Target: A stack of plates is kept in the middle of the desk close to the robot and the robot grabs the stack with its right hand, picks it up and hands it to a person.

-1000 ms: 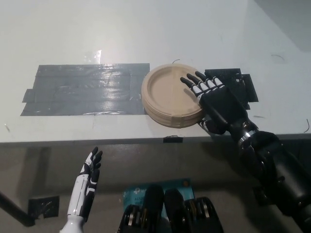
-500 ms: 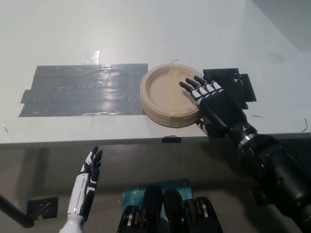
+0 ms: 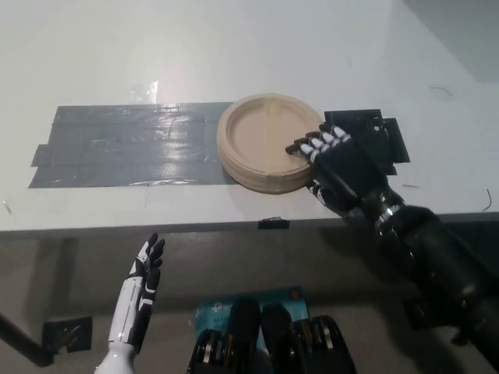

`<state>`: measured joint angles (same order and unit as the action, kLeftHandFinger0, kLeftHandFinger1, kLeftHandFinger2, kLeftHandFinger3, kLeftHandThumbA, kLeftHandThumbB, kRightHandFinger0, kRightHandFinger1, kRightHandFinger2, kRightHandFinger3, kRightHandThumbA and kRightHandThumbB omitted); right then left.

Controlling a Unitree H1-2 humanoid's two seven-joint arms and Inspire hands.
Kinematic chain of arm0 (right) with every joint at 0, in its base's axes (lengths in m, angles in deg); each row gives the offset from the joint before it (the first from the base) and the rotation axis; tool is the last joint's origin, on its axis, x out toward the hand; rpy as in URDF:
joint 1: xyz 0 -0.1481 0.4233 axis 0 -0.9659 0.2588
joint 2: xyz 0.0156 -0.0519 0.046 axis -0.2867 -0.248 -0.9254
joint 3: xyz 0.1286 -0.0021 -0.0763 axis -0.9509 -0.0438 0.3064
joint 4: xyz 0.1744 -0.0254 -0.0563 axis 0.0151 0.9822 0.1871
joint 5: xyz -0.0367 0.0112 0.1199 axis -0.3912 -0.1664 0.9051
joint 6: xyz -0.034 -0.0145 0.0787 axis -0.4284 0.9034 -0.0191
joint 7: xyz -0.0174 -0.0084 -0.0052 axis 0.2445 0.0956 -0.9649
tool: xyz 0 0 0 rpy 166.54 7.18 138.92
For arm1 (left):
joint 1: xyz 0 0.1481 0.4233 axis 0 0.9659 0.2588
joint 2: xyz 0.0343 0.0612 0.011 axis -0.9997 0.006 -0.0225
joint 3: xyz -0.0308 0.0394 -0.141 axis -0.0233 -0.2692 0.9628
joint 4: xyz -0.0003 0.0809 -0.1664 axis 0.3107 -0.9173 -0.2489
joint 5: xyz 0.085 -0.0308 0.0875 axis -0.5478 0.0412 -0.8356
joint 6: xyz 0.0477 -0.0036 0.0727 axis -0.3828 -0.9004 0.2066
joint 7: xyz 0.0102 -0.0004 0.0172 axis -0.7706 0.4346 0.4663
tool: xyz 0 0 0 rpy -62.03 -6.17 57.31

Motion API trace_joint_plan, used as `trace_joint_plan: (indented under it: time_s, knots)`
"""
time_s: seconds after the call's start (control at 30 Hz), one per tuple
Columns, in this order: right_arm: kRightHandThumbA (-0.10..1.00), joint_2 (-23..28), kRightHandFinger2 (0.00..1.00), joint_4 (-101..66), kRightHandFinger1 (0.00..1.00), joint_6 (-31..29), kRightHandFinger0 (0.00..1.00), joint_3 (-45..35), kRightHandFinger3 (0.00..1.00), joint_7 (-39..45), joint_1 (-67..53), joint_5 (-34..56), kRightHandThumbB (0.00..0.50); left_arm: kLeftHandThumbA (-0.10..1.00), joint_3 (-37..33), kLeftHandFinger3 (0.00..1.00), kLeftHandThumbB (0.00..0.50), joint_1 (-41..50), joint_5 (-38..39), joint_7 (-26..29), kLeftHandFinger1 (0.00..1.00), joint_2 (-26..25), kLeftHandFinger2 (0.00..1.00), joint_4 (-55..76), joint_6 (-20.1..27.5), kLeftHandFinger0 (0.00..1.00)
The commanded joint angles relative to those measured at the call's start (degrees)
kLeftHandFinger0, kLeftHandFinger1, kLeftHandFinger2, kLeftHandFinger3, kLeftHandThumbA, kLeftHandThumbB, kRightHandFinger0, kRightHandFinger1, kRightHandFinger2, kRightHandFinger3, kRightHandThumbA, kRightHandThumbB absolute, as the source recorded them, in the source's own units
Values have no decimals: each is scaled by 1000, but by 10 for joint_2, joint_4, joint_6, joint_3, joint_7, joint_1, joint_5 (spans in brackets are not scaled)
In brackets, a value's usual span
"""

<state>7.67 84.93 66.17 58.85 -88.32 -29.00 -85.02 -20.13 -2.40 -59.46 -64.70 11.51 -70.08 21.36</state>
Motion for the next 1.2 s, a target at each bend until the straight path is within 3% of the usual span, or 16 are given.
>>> trace_joint_plan:
  time_s: [0.0, 0.2, 0.3, 0.37, 0.4, 0.47, 0.57, 0.7, 0.8, 0.83, 0.9, 0.93, 0.97, 1.0, 1.07, 1.17]
  knots:
    - [-100, -19, 562, 131, 31, -51, 0, 57, 222, -185, 62, -64, 287, 1000, 1, 1000, 320, -14, 0, 0, 1000, -5, 1000, 10, 15, 1000]
    - [-100, -16, 711, 158, 100, -52, 0, 75, 234, -259, 74, -66, 229, 1000, 0, 1000, 335, -17, -2, 0, 1000, -5, 1000, 10, 13, 1000]
    - [-100, -16, 720, 167, 111, -61, 0, 78, 247, -295, 75, -63, 235, 1000, 0, 1000, 331, -18, -5, 0, 1000, -6, 1000, 10, 10, 1000]
    - [-100, -14, 602, 167, 81, -77, 0, 78, 227, -329, 76, -60, 236, 1000, -1, 1000, 328, -16, -4, 0, 1000, -6, 1000, 11, 10, 1000]
    - [-100, -12, 500, 164, 41, -76, 0, 80, 228, -345, 77, -63, 252, 1000, -1, 1000, 322, -15, -6, 1, 1000, -6, 1000, 10, 13, 1000]
    - [-100, -8, 260, 151, 0, -74, 0, 77, 105, -366, 78, -62, 266, 1000, 0, 1000, 324, -16, -7, 2, 1000, -7, 1000, 9, 14, 1000]
    - [-100, 2, 278, 125, 0, -75, 0, 69, 98, -381, 80, -58, 282, 1000, 0, 1000, 311, -16, -7, 2, 1000, -6, 1000, 8, 13, 1000]
    - [-100, 23, 334, 66, 0, -75, 0, 53, 111, -371, 77, -53, 246, 1000, 1, 1000, 319, -18, -2, 1, 1000, -6, 1000, 6, 14, 1000]
    - [-100, 37, 151, 21, 0, -69, 0, 40, 266, -359, 70, -51, 236, 1000, 1, 1000, 319, -17, -1, 0, 1000, -6, 1000, 6, 14, 1000]
    - [-100, 47, 149, -13, 0, -64, 0, 29, 368, -350, 64, -50, 267, 1000, 0, 1000, 319, -18, -1, 0, 1000, -6, 1000, 6, 13, 1000]
    - [-100, 57, 192, -45, 0, -59, 0, 20, 445, -338, 59, -48, 305, 1000, 0, 1000, 317, -19, -2, 0, 1000, -6, 1000, 6, 13, 1000]
    - [-100, 65, 172, -77, 0, -55, 0, 10, 390, -323, 52, -48, 311, 1000, 0, 1000, 311, -19, -2, 0, 1000, -6, 1000, 5, 14, 1000]
    - [-100, 71, 91, -99, 0, -52, 0, 4, 237, -314, 48, -47, 316, 1000, 0, 1000, 312, -20, -2, 1, 1000, -6, 1000, 5, 16, 1000]
    - [-100, 76, 18, -122, 0, -50, 0, -3, 193, -304, 43, -46, 316, 1000, -1, 1000, 312, -20, -5, 2, 1000, -6, 1000, 3, 17, 1000]
    - [-100, 84, 0, -160, 0, -46, 0, -14, 110, -287, 36, -47, 301, 1000, 0, 1000, 310, -21, -7, 3, 1000, -7, 1000, 3, 17, 1000]
    - [-100, 93, 0, -225, 0, -39, 0, -33, 133, -251, 20, -49, 289, 1000, 0, 1000, 301, -23, -4, 1, 1000, -9, 1000, 2, 16, 1000]
